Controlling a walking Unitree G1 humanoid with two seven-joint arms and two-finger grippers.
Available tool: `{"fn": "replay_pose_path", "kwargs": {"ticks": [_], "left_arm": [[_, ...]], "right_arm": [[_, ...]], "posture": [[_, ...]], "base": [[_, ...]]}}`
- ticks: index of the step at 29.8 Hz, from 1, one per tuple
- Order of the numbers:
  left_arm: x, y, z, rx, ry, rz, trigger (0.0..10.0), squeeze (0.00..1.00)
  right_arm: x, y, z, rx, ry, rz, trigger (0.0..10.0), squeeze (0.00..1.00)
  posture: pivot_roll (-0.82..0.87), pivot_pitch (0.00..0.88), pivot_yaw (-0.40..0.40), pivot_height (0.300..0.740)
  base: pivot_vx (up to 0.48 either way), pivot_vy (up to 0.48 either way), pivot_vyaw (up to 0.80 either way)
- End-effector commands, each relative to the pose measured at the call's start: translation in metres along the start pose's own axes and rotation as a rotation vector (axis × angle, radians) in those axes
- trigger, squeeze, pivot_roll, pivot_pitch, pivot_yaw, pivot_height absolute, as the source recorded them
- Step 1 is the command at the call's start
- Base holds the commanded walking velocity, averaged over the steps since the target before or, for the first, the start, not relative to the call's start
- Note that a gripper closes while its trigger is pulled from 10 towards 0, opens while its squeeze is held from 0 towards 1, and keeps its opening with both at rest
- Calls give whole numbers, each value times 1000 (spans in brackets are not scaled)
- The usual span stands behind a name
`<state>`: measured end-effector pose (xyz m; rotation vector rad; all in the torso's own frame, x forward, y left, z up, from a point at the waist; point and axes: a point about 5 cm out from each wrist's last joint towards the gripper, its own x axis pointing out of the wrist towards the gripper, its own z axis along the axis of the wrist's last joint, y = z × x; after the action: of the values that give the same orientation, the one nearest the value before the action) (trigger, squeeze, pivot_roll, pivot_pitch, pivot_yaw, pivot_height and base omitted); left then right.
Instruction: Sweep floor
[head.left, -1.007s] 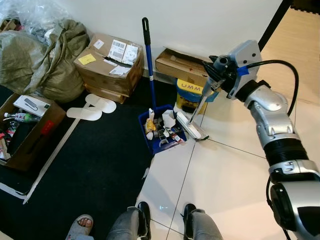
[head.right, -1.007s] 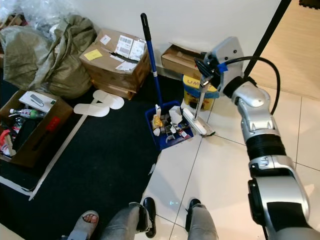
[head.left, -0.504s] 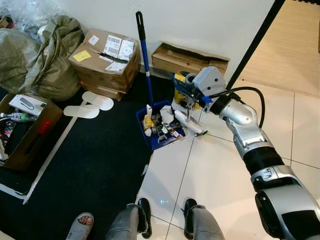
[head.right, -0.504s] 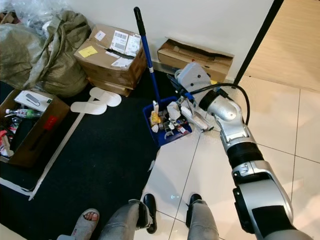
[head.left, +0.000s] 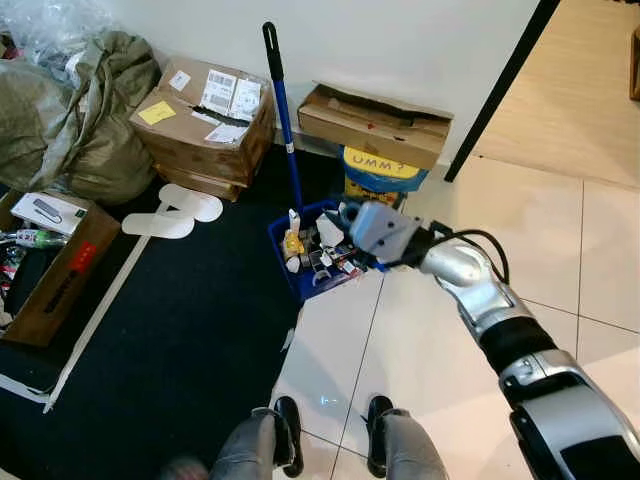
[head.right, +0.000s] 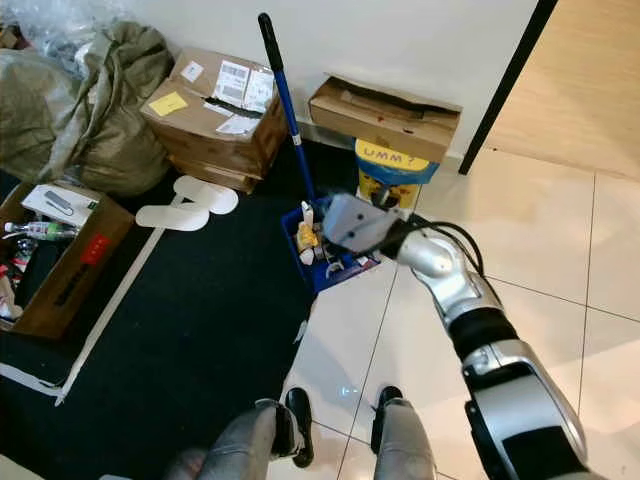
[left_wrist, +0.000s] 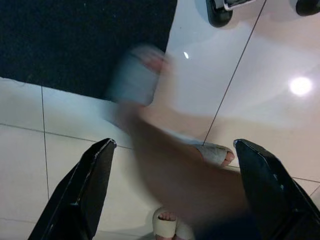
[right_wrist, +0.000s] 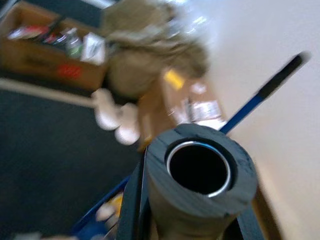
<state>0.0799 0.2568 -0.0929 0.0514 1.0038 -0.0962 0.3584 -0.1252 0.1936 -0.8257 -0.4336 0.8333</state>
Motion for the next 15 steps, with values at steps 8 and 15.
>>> {"fn": "replay_pose_path", "kwargs": {"ticks": [8, 15], "left_arm": [[1, -11, -10, -31, 47, -12, 10000, 0], [9, -22, -2, -43, 36, -16, 10000, 0]], "right_arm": [[-30, 16, -31, 57, 243, 213, 10000, 0], [-50, -5, -32, 232, 316, 274, 10000, 0]], "posture": [[-27, 379, 58, 740], [-50, 345, 41, 740]], "base": [[0, 0, 0], [0, 0, 0]]}}
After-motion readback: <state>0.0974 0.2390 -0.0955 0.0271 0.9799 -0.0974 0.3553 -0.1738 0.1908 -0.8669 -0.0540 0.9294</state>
